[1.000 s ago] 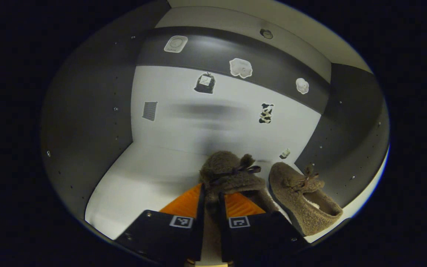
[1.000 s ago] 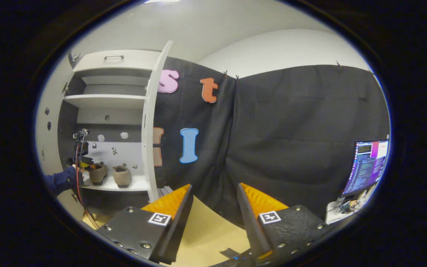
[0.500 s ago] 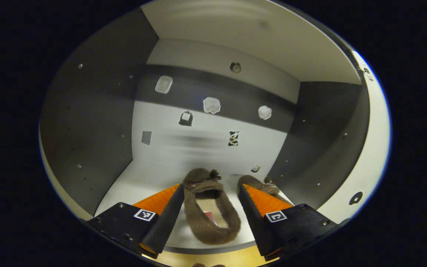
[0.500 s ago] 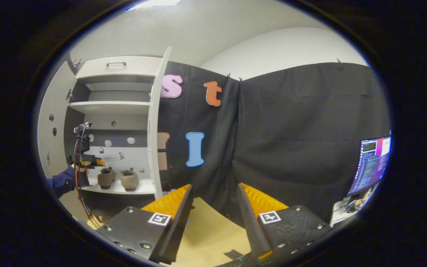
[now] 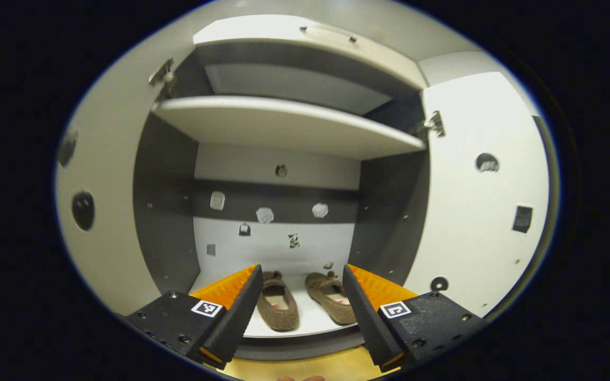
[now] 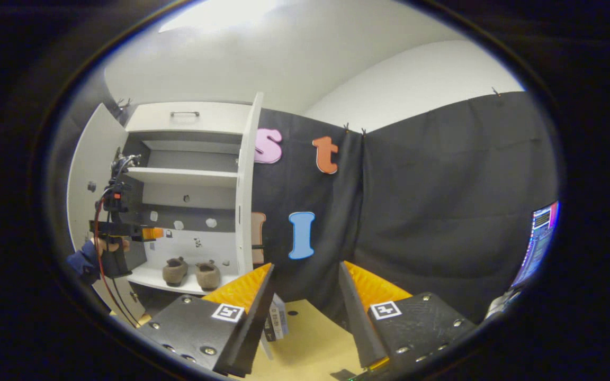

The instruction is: Grab one shoe with the right hand and put it into the shoe cabinet, grab the other shoe with the left hand and put it into the shoe cabinet; then close the right door with the right hand and the left door with the left hand.

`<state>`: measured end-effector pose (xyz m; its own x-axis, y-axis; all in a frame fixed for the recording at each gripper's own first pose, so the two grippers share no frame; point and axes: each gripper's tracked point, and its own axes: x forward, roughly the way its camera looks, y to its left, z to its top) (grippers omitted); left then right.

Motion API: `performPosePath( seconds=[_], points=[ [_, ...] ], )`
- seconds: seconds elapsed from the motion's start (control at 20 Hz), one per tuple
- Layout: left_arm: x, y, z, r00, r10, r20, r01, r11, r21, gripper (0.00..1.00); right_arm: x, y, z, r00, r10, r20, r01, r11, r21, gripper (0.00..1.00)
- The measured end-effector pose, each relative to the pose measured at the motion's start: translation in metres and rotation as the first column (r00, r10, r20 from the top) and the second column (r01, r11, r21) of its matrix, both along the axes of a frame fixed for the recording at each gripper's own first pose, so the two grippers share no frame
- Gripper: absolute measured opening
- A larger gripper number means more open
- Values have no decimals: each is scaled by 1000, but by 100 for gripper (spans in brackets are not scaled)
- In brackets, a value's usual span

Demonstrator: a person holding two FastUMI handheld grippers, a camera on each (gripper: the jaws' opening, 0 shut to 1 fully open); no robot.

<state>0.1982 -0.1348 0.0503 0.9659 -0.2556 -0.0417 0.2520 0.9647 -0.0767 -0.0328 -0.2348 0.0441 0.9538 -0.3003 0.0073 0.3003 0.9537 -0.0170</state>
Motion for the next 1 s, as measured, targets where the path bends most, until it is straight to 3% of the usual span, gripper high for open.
performPosePath(
  seconds=[0.1,0.2,0.6,0.75,0.9,1.0],
  points=[
    [-26,-12,26,999,-36,35,36,999,-17,97,-1,1,15,999,16,30,-16,1000,-7,69],
    [-49,-16,48,996,-52,69,54,998,-28,92,-2,4,27,997,41,59,-41,999,-2,70],
    [-97,0,64,992,42,119,-43,999,-2,89,1,10,30,992,106,64,-107,994,18,69],
    [-107,4,67,988,58,145,-62,998,25,93,1,12,28,991,123,56,-123,992,10,70],
    [-114,8,71,986,64,152,-67,998,16,92,2,18,33,987,143,69,-144,989,13,86],
    [-114,12,75,984,76,162,-78,997,9,92,2,19,37,986,144,83,-145,989,14,88]
  ],
)
